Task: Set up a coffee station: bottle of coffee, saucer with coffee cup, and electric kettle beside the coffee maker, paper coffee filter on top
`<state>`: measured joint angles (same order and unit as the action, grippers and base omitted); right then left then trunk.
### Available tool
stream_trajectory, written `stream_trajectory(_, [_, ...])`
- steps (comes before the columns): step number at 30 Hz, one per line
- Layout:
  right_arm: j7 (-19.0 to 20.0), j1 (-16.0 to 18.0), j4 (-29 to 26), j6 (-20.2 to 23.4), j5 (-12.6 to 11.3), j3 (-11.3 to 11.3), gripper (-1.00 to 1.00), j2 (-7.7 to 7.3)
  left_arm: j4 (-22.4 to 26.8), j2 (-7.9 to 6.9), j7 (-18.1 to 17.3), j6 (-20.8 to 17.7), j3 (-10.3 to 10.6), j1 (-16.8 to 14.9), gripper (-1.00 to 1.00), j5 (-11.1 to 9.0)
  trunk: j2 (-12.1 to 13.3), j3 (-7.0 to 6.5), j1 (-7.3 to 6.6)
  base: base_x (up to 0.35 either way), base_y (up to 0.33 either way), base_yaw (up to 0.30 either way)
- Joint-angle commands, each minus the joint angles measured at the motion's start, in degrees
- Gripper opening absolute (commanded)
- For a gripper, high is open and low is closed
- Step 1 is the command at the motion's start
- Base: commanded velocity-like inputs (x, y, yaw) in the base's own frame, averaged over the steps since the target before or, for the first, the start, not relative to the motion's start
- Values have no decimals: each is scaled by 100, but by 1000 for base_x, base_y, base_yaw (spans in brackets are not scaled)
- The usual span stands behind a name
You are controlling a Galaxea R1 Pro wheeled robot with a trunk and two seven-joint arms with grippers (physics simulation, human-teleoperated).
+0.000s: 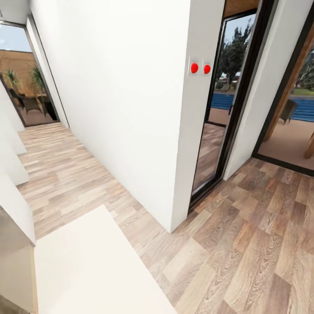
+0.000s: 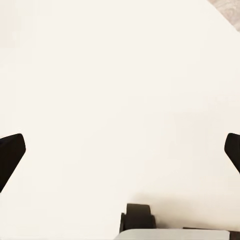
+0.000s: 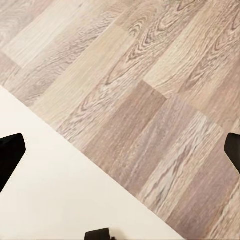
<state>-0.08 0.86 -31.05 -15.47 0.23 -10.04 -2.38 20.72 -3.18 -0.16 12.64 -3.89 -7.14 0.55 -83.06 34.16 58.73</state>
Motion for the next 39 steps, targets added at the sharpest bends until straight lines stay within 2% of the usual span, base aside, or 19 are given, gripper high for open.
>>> stream_trajectory(1, [-1,2,2,-18,3,-7,100,1,-7,2,-2,20,-15,-5,100,6,-2,7,-1,0,0,271])
stream_trajectory(21, [-1,2,2,-18,3,-7,100,1,-7,7,0,20,-13,-5,100,8,-2,51,-1,0,-6,271])
stream_trajectory(32, [-1,2,2,-18,3,-7,100,1,-7,11,41,20,-7,-4,100,15,-2,76,-1,-5,-245,271])
stream_trajectory(39, [-1,2,2,-18,3,-7,100,1,-7,11,42,20,-8,0,100,15,-2,91,-1,-173,-229,271])
